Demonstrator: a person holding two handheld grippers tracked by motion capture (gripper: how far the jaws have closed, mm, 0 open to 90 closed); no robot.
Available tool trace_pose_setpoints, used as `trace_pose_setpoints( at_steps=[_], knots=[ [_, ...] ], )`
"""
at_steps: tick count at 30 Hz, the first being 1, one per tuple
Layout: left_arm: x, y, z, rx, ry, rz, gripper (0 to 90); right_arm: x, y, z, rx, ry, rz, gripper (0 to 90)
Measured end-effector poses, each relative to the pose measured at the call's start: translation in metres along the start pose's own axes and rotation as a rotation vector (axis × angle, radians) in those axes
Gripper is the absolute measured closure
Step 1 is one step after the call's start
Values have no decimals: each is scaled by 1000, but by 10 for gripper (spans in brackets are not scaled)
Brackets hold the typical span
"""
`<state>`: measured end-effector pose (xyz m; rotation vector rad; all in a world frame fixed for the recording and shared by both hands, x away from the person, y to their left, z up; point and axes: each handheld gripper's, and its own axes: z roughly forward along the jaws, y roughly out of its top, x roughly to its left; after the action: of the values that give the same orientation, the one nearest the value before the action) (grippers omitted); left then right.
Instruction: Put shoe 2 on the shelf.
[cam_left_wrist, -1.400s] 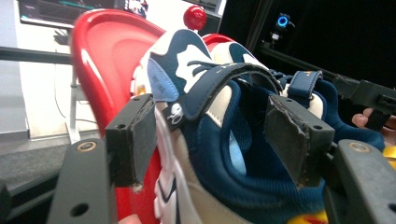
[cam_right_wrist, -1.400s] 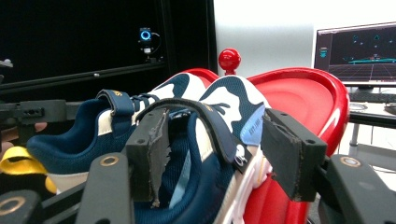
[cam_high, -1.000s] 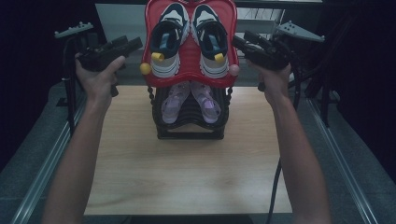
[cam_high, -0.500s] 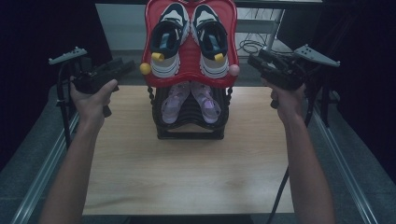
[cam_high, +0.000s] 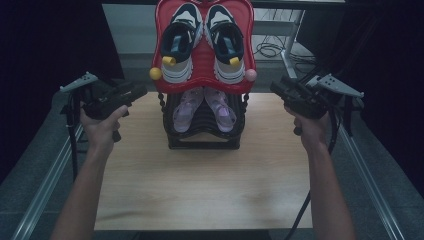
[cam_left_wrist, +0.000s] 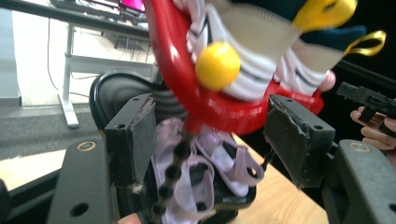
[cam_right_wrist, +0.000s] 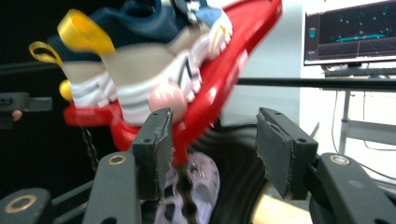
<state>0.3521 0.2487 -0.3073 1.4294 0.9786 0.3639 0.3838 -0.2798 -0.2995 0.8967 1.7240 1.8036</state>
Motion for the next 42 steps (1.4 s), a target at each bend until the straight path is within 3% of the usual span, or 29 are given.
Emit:
trace_pose_setpoints(
  at_steps=[11,19,34,38,42],
  knots=[
    [13,-41,-6,14,1,-41,342,-12,-53,-14,39,1,34,458],
    [16,-83,-7,46,8,-50,335,-13,-96,-23,80,4,75,452],
    [34,-161,-5,115,-7,-149,338,-8,-172,-30,206,1,155,440],
    [36,-170,-6,133,8,-154,340,-5,-186,-31,229,-3,164,439],
    [34,-170,-7,129,11,-142,341,-5,-187,-32,229,-7,165,439]
  ],
)
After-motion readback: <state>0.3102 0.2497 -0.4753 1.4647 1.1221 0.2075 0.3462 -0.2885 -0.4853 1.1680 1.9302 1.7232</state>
